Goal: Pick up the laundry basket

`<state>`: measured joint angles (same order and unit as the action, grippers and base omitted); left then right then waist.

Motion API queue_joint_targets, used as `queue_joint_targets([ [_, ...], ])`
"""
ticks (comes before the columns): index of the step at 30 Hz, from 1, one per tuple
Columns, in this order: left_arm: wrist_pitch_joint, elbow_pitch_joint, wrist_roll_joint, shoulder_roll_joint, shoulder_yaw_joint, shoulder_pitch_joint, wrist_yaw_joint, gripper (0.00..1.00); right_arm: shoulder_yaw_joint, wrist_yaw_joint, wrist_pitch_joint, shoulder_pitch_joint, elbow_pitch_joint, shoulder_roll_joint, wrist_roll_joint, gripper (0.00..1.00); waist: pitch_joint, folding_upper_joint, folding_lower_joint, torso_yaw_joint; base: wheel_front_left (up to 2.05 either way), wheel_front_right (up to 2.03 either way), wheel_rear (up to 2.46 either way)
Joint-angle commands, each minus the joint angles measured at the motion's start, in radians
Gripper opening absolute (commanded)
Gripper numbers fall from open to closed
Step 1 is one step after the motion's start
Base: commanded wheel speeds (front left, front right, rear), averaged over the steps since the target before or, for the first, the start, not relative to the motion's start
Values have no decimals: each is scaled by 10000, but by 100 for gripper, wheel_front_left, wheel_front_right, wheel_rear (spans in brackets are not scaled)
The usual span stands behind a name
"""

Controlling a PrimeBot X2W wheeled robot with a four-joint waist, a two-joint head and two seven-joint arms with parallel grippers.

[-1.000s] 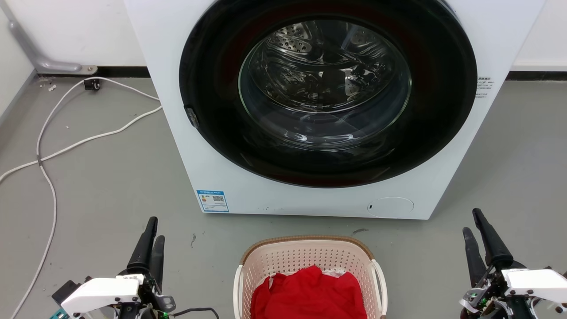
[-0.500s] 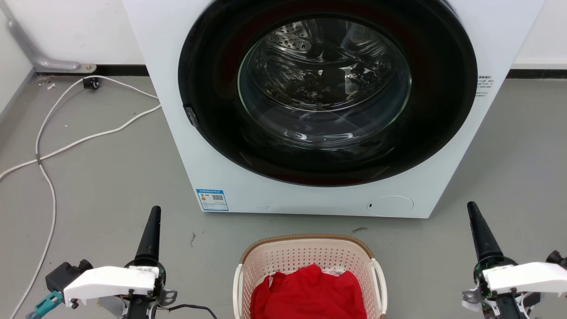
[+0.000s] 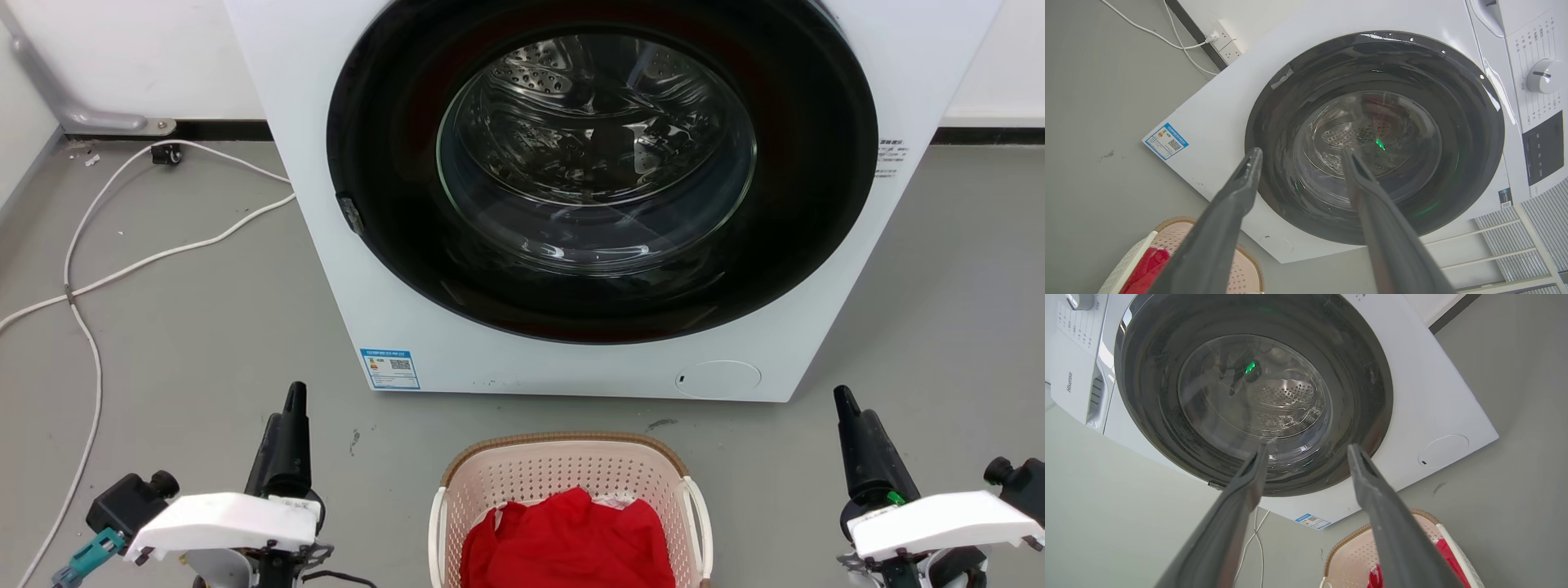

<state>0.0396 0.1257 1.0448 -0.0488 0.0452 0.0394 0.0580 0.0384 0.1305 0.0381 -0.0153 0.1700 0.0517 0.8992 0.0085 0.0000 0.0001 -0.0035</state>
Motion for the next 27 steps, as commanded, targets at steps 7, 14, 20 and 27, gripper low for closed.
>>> queue_joint_targets([
  [7,290,-327,-1132,-25,-117,-125,-48,100,-80,3,311,56,-193,11,-1205,100,-7,0,-1,0,0,0,0],
  [14,522,-449,-2032,-24,-208,-249,32,100,-169,3,540,189,-329,7,-2204,100,3,0,-1,-8,0,0,0],
  [20,763,-569,-2992,-24,-284,-400,37,100,-257,3,791,328,-569,4,-3289,100,12,0,-1,-1,0,0,0],
  [27,967,-602,-3819,-24,-357,-500,-13,100,-275,2,986,497,-679,1,-4134,100,25,0,-1,10,0,0,0],
])
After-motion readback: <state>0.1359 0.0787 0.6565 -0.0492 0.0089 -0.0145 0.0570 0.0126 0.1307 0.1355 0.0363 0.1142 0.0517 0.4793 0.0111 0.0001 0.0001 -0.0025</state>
